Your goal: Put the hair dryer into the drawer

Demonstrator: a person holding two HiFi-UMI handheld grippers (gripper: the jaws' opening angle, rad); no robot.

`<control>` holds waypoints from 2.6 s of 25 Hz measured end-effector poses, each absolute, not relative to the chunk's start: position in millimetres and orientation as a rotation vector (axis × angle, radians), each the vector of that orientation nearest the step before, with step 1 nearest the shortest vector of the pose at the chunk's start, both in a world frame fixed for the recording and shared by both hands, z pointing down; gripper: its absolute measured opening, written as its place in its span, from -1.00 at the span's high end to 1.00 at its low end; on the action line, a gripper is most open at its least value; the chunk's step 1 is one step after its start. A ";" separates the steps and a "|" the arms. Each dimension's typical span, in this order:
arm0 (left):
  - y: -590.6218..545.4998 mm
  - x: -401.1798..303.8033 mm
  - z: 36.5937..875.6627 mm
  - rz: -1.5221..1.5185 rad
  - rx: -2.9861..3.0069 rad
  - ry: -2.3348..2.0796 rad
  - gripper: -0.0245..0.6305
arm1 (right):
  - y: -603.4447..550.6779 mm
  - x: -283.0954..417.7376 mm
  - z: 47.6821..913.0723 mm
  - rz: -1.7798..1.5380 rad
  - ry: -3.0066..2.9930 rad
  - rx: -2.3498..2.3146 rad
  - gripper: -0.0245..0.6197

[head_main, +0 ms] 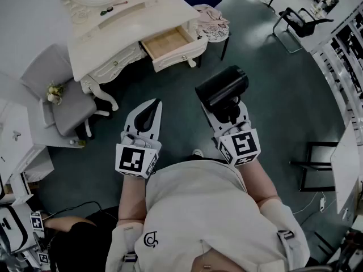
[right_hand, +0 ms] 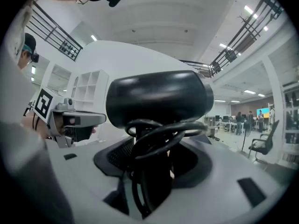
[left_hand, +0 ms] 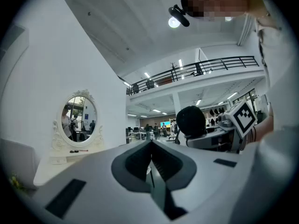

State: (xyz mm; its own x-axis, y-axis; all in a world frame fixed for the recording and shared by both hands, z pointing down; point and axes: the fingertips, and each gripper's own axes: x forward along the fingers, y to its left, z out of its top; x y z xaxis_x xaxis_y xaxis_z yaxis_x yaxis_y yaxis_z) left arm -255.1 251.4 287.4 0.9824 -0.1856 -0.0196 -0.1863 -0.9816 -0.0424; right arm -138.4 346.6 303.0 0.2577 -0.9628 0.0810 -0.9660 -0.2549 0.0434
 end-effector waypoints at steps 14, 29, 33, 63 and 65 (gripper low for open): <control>248.1 -236.0 284.2 0.018 -3.094 0.287 0.88 | 341.5 -117.1 304.5 0.071 -1.885 2.451 0.16; 243.4 -175.4 303.0 -0.068 -3.049 0.467 0.88 | 318.6 -48.4 334.6 0.159 -2.005 2.284 0.16; 224.7 -167.6 305.7 -0.068 -3.065 0.542 0.88 | 303.7 -33.3 339.2 0.201 -2.031 2.283 0.16; -88.3 -13.8 321.8 -0.097 -3.113 0.554 0.88 | -14.3 115.7 366.2 0.300 -2.041 2.198 0.16; -95.8 -7.4 321.5 -0.104 -3.110 0.568 0.88 | -28.3 120.7 369.4 0.298 -2.061 2.170 0.16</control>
